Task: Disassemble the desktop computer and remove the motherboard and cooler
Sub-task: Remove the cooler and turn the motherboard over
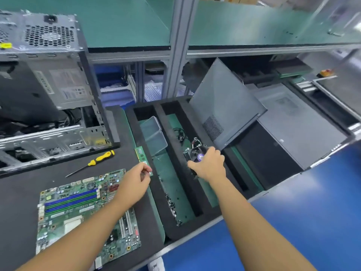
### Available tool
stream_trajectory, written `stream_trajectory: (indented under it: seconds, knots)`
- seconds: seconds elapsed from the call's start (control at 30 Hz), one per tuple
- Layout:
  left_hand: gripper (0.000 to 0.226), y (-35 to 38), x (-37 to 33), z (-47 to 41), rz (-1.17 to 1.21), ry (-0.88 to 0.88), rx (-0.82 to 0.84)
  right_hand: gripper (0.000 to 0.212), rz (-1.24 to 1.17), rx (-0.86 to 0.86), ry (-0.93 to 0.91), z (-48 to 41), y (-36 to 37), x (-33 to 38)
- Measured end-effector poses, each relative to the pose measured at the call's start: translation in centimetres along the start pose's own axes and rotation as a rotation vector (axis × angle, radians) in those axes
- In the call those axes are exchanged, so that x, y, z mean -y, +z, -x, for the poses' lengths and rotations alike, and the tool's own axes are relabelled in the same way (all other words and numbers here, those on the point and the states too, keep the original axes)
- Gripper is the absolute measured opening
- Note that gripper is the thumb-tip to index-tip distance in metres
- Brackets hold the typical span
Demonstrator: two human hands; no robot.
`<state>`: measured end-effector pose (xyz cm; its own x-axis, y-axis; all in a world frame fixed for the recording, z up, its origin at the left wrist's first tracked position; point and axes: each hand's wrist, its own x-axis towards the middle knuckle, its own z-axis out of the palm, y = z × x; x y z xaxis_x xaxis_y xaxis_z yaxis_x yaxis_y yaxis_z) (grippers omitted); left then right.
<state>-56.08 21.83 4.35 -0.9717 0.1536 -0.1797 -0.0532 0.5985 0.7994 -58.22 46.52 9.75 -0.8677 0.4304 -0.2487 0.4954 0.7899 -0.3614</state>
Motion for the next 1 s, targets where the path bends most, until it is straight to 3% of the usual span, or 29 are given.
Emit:
stream_trajectory:
  seconds: [0.43,0.67,0.77,0.9,1.0]
  knots:
    - [0.026,3.1,-0.2,-1.3,-0.021,-0.093,0.021,0.081,0.180,0.106,0.043,-5.7,4.8,-4.9]
    - [0.023,3.0,-0.2,-1.4,-0.037,-0.107,0.012,0.067,0.243,0.012,-0.076,-5.6,7.5,-6.4]
    - [0.025,3.4,-0.5,-1.4,-0.024,-0.107,0.028,0.060,0.299,0.072,-0.145,-5.0,8.7,-7.4]
    - [0.025,3.6,-0.4,-1.2,-0.032,-0.102,0.034,0.069,0.370,0.143,-0.177,-4.9,9.0,-7.8]
    - [0.025,3.5,-0.1,-0.7,-0.025,-0.099,0.027,0.075,0.414,0.065,-0.179,-4.6,8.9,-8.0]
